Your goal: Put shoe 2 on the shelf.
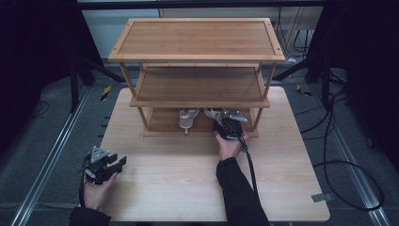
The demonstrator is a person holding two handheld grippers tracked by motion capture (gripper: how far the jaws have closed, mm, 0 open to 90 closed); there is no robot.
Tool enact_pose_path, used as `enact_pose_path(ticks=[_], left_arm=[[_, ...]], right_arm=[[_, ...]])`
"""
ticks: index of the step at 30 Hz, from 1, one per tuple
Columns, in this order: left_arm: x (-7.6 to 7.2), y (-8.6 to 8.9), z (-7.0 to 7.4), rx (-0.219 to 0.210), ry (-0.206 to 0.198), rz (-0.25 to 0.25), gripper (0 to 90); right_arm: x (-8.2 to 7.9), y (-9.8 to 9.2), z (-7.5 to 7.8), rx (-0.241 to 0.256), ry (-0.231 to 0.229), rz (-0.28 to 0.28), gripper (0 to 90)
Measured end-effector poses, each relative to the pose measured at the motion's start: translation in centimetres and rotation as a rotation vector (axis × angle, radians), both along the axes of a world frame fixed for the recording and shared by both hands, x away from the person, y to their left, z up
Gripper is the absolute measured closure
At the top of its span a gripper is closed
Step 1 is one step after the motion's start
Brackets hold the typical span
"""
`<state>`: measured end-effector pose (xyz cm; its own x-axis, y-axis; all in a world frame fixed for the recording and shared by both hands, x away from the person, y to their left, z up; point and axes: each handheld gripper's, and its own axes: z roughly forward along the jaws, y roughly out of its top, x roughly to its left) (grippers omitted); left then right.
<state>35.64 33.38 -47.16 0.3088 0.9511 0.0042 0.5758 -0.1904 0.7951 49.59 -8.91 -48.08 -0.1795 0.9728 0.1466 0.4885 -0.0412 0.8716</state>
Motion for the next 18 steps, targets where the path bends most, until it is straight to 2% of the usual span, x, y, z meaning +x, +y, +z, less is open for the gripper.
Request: enact_pose_path(ticks=[4, 7, 15, 18], left_arm=[[0.0, 0.0, 0.0, -0.002, -0.001, 0.000, 55.9], [0.0, 0.0, -0.1, -0.006, 0.003, 0.002, 56.0], [-0.1, 0.0, 0.0, -0.001, 0.000, -0.002, 56.0], [-0.1, -0.1, 0.0, -0.002, -0.002, -0.003, 56.0]], right_arm=[[0.5, 0.4, -0.6, -0.001, 0.026, -0.013, 41.5], [0.7, 0.8, -0.9, -0.006, 0.027, -0.012, 41.5], [0.9, 1.6, -1.1, -0.058, 0.016, -0.005, 40.1], [1.0, 1.4, -1.1, -0.061, 0.030, 0.010, 37.5]])
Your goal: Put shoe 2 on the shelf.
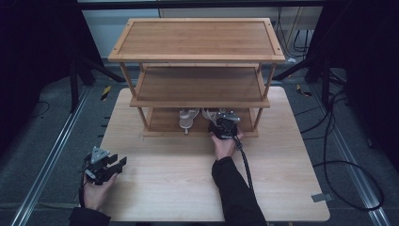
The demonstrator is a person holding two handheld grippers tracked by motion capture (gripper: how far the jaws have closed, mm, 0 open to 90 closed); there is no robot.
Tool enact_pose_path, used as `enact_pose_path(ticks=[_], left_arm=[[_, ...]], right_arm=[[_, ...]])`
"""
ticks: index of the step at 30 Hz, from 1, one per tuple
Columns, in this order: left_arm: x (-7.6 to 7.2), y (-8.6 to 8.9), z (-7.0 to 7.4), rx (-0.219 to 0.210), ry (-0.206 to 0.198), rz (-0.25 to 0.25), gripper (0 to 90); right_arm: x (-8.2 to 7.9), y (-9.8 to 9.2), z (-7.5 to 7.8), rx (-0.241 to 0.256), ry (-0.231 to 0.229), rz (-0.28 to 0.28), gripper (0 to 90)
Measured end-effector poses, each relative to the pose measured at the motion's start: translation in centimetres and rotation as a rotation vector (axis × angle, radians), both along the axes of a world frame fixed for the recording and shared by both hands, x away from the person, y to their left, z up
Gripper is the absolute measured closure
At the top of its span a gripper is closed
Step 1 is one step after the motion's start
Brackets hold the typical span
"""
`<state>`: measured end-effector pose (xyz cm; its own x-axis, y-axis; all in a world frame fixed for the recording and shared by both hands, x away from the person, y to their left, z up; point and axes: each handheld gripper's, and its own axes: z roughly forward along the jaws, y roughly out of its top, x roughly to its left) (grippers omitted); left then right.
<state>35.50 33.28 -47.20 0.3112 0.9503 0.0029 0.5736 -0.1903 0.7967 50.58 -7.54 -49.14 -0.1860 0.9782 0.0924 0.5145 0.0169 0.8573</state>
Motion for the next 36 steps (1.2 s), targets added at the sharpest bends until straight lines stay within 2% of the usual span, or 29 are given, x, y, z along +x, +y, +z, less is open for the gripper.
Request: enact_pose_path(ticks=[3, 5, 7, 9, 13, 15, 17, 19, 23, 24, 25, 27, 29, 30, 36], left_arm=[[0.0, 0.0, 0.0, 0.002, -0.001, 0.000, 55.9], [0.0, 0.0, 0.0, 0.001, 0.002, -0.001, 55.9], [0.0, 0.0, 0.0, 0.002, 0.003, -0.002, 55.9], [0.0, 0.0, 0.0, 0.002, 0.001, -0.002, 55.9], [-0.1, 0.0, 0.0, 0.002, -0.002, -0.001, 55.8], [-0.1, -0.1, 0.0, 0.002, -0.002, -0.001, 55.8], [-0.1, -0.2, 0.0, 0.003, 0.001, -0.004, 55.8], [-0.1, -0.2, 0.0, 0.009, 0.001, -0.006, 55.8], [-0.1, -0.1, 0.0, 0.006, 0.002, -0.003, 55.9], [-0.1, -0.1, 0.0, 0.006, 0.002, -0.003, 55.9], [-0.1, -0.1, 0.0, 0.004, 0.002, -0.001, 55.9], [-0.1, 0.0, 0.0, 0.002, 0.002, 0.002, 55.9], [0.0, 0.0, 0.0, 0.002, 0.002, 0.001, 56.0], [0.0, 0.0, 0.0, 0.005, 0.004, 0.001, 56.0], [-0.1, 0.0, 0.0, 0.004, 0.001, -0.002, 56.0]], right_arm=[[0.1, -0.2, 0.0, 0.002, 0.006, 0.011, 36.5], [-0.1, -0.5, 0.2, 0.005, 0.010, 0.042, 35.4], [-0.5, -0.7, 0.5, 0.001, -0.013, 0.053, 33.3], [-1.0, -1.0, 1.1, -0.008, -0.038, 0.071, 31.2], [-2.4, -1.6, 2.0, -0.028, -0.038, 0.134, 27.5], [-3.4, -1.9, 1.9, -0.035, -0.055, 0.153, 29.1], [-4.0, -2.3, 1.4, -0.049, -0.046, 0.163, 30.9], [-4.2, -2.6, 0.7, -0.038, -0.033, 0.167, 36.0], [-3.9, -3.0, -0.4, -0.010, -0.008, 0.178, 57.1], [-3.9, -3.0, -0.4, -0.010, -0.008, 0.178, 57.1], [-3.8, -3.0, -0.6, -0.003, -0.010, 0.182, 61.1], [-3.5, -2.8, -1.0, -0.039, -0.017, 0.186, 73.6], [-3.5, -2.6, -1.1, -0.036, -0.021, 0.199, 77.0], [-3.4, -2.4, -1.2, -0.047, -0.024, 0.201, 77.3], [-3.1, -0.5, -1.1, -0.037, -0.038, 0.244, 77.6]])
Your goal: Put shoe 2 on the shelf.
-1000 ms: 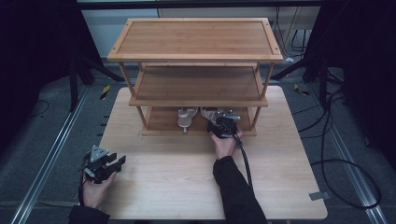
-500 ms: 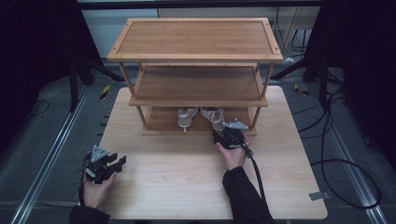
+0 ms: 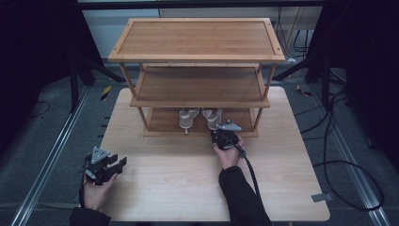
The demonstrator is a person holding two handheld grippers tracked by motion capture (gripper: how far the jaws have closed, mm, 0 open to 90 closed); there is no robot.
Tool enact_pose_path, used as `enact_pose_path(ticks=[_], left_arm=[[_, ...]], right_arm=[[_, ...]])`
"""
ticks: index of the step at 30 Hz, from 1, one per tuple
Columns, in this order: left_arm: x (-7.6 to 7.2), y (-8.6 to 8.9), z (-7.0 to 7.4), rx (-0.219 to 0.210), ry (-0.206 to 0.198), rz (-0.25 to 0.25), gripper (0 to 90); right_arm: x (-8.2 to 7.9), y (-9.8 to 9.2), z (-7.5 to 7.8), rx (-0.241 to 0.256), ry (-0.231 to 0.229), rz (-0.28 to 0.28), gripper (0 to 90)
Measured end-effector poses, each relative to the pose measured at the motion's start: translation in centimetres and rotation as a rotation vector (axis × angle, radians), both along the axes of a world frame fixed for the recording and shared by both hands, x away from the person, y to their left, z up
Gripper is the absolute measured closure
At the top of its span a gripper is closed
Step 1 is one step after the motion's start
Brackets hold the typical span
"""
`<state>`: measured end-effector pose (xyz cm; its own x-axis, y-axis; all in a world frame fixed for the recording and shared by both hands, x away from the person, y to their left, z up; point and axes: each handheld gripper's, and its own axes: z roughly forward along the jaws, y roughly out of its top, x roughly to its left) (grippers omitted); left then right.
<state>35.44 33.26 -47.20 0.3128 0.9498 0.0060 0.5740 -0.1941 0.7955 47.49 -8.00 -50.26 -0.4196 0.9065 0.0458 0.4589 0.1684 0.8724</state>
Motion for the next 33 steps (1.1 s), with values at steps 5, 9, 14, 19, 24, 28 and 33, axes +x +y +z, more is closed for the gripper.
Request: enact_pose_path(ticks=[5, 9, 14, 19, 24, 28, 33], left_arm=[[0.0, 0.0, 0.0, -0.002, 0.001, 0.001, 56.0], [0.0, 0.1, 0.0, 0.000, -0.002, 0.001, 56.0], [0.0, 0.1, 0.0, -0.003, -0.001, 0.002, 56.0], [0.0, 0.1, 0.0, -0.005, -0.002, 0.002, 55.9], [0.0, 0.1, 0.0, -0.002, 0.001, 0.003, 55.6], [0.0, 0.0, 0.0, -0.001, -0.002, 0.003, 54.5], [0.0, -0.1, 0.0, 0.000, 0.002, 0.004, 52.1]], right_arm=[[0.5, 2.0, 0.1, 0.007, 0.007, 0.026, 77.2], [0.8, 3.3, 0.0, 0.012, 0.008, 0.038, 77.2], [1.1, 4.4, -0.3, 0.024, 0.015, 0.043, 77.1], [1.2, 4.6, -0.3, 0.016, 0.018, 0.041, 76.1], [0.1, 3.6, 0.3, -0.015, 0.005, 0.048, 49.8], [-1.6, 1.9, 1.4, -0.019, 0.008, 0.070, 40.4], [-3.4, -2.0, 3.0, -0.026, 0.017, 0.048, 31.6]])
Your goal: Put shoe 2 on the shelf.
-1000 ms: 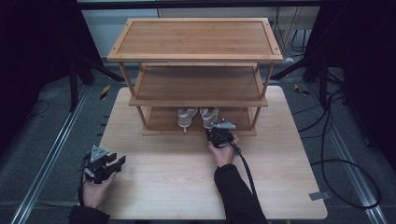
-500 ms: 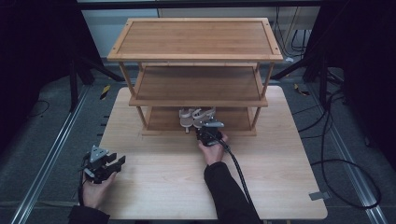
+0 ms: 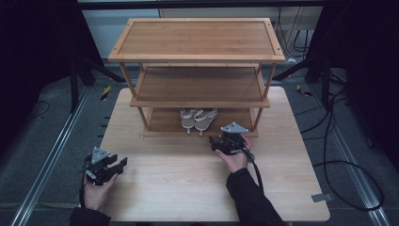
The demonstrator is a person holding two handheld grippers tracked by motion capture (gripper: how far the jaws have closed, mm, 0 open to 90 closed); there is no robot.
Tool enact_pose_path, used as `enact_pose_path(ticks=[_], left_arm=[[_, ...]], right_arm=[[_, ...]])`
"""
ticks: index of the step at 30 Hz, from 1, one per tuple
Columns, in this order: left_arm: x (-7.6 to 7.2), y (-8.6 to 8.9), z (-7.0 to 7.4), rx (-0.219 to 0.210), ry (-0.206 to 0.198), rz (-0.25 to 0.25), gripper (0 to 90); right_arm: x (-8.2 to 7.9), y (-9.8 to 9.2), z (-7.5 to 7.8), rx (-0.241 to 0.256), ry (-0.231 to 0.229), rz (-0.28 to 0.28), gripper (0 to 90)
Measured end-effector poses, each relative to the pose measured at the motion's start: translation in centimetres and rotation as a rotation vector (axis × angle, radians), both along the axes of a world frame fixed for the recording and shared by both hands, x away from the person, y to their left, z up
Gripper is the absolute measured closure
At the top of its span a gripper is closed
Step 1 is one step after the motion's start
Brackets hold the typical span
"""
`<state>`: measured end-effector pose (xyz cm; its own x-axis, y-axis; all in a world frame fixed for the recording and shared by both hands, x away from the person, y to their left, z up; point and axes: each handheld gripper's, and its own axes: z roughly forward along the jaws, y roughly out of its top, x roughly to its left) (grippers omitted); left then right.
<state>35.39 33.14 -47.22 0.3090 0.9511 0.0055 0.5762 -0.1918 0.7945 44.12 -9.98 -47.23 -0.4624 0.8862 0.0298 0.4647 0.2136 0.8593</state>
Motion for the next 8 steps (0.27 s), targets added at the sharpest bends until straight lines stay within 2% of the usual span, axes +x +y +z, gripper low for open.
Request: enact_pose_path(ticks=[1, 2, 3, 6, 8], left_arm=[[0.0, 0.0, 0.0, 0.002, 0.002, 0.000, 51.3], [0.0, 0.0, 0.0, 0.002, 0.002, 0.000, 50.6], [0.0, 0.0, 0.0, 0.000, 0.003, 0.002, 50.6], [0.1, 0.0, -0.1, -0.001, 0.006, 0.007, 47.7], [0.1, 0.0, -0.2, 0.002, 0.009, 0.009, 46.9]], right_arm=[[-0.3, -0.8, 0.2, -0.008, 0.001, -0.005, 30.1], [-0.7, -1.5, 0.3, 0.004, 0.007, -0.008, 29.5], [-0.7, -1.5, 0.3, 0.004, 0.007, -0.008, 29.5], [-2.5, -4.4, 0.2, 0.019, -0.011, -0.005, 26.4], [-2.9, -4.9, 0.2, 0.020, -0.014, -0.006, 25.6]])
